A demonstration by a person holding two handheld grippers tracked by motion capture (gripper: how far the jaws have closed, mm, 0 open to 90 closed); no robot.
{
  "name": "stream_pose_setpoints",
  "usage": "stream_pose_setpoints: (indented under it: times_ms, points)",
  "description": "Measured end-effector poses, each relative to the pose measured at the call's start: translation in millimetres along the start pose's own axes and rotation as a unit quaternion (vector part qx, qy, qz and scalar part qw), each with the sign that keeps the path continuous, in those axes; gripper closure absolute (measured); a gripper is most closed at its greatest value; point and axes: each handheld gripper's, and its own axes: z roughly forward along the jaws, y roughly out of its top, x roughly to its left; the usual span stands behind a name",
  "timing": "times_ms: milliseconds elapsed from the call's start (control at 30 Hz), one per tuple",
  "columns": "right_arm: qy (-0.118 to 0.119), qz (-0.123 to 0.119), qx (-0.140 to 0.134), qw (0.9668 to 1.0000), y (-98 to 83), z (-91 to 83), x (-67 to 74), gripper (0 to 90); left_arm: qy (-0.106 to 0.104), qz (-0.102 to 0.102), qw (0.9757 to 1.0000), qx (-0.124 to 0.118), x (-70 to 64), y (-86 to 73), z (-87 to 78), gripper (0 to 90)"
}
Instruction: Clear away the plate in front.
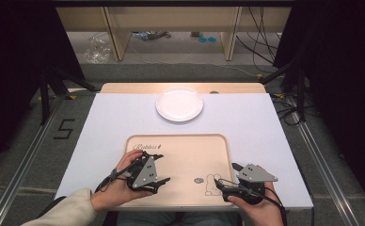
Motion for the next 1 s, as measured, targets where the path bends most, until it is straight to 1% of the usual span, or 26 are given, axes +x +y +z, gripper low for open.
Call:
stream_pose_setpoints:
  times_ms: [33,67,100,133,167,200,233,267,300,333,400,467,500,567,633,667,700,733,800,833,867,933,1000]
  points:
    - [-0.001,0.0,0.0,1.0,0.0,0.1,-0.2,19.3,0.0,0.0,1.0,0.0,0.0,0.0,0.0,25.6]
    - [0.0,0.002,0.001,1.0,0.1,0.0,-0.2,19.4,0.007,-0.003,1.0,0.0,4.6,1.8,-1.1,25.5]
    - [0.001,0.002,0.001,1.0,0.0,0.3,-0.4,19.4,0.009,0.006,0.9999,0.003,7.0,2.3,-1.9,25.5]
    - [0.001,0.002,0.001,1.0,0.0,0.3,-0.4,19.4,0.009,0.006,0.9999,0.003,7.0,2.3,-1.9,25.5]
    - [0.001,0.002,0.002,1.0,0.0,0.3,-0.5,19.4,0.01,-0.002,0.9999,0.004,8.3,2.7,-1.5,25.5]
    - [-0.005,-0.004,0.001,1.0,0.1,0.4,-1.4,19.4,0.01,-0.001,0.9999,0.004,9.9,3.2,-1.1,25.5]
    - [-0.005,-0.004,0.001,1.0,0.1,0.4,-1.4,19.4,0.015,0.005,0.9999,0.003,11.4,3.9,-1.2,25.5]
    - [-0.004,-0.004,-0.003,1.0,0.0,1.2,-1.4,19.4,0.014,0.001,0.9999,0.005,12.6,4.9,-0.6,25.5]
    - [-0.005,-0.004,-0.002,1.0,0.1,1.1,-1.0,19.4,0.018,-0.001,0.9998,0.003,13.2,5.9,0.2,25.5]
    - [-0.006,-0.005,-0.003,1.0,0.2,1.1,-1.0,19.4,0.017,0.003,0.9998,0.007,14.6,6.7,0.5,25.5]
    - [-0.006,-0.002,-0.003,1.0,0.5,0.7,-0.9,19.4,0.02,0.005,0.9997,0.013,17.6,8.7,3.7,25.7]
    - [-0.003,0.002,0.0,1.0,0.4,0.6,-0.4,19.4,0.02,0.007,0.9997,0.015,18.8,9.3,4.6,25.9]
    - [-0.008,-0.005,-0.003,1.0,0.3,1.1,-1.3,19.4,0.022,0.006,0.9996,0.015,20.6,10.0,6.3,25.9]
    - [-0.008,-0.004,-0.002,1.0,0.1,1.1,-1.8,19.4,0.026,0.006,0.9994,0.022,26.2,11.6,10.1,26.9]
    - [-0.007,-0.001,0.001,1.0,0.0,1.1,-1.9,19.4,0.033,0.018,0.9989,0.028,32.1,12.9,12.5,27.5]
    - [-0.007,-0.001,0.001,1.0,0.0,1.1,-1.9,19.4,0.033,0.018,0.9989,0.028,32.1,12.9,12.5,27.8]
    - [-0.011,-0.002,0.005,0.9999,0.0,0.3,-1.7,19.5,0.036,0.015,0.9987,0.031,35.1,13.3,14.0,27.9]
    - [-0.011,-0.004,0.002,0.9999,-0.1,0.7,-1.7,19.5,0.04,0.015,0.9985,0.034,40.3,14.3,16.3,28.0]
    - [-0.011,-0.004,0.001,0.9999,0.0,0.7,-1.8,19.5,0.042,0.015,0.9983,0.039,44.8,15.2,20.1,28.3]
    - [-0.011,-0.003,0.002,0.9999,0.0,0.9,-1.6,19.5,0.042,0.015,0.9983,0.039,44.8,15.2,20.1,28.4]
    - [-0.011,-0.004,0.003,0.9999,-0.1,1.1,-1.7,19.5,0.046,0.018,0.9979,0.042,48.7,15.9,23.0,28.5]
    - [-0.011,-0.002,0.002,0.9999,-0.3,1.2,-1.7,19.5,0.044,0.019,0.9977,0.047,51.7,16.1,25.5,28.7]
    - [-0.007,0.003,0.007,0.9999,-0.3,0.9,-1.7,19.5,0.049,0.025,0.9972,0.05,55.6,16.8,28.1,29.7]
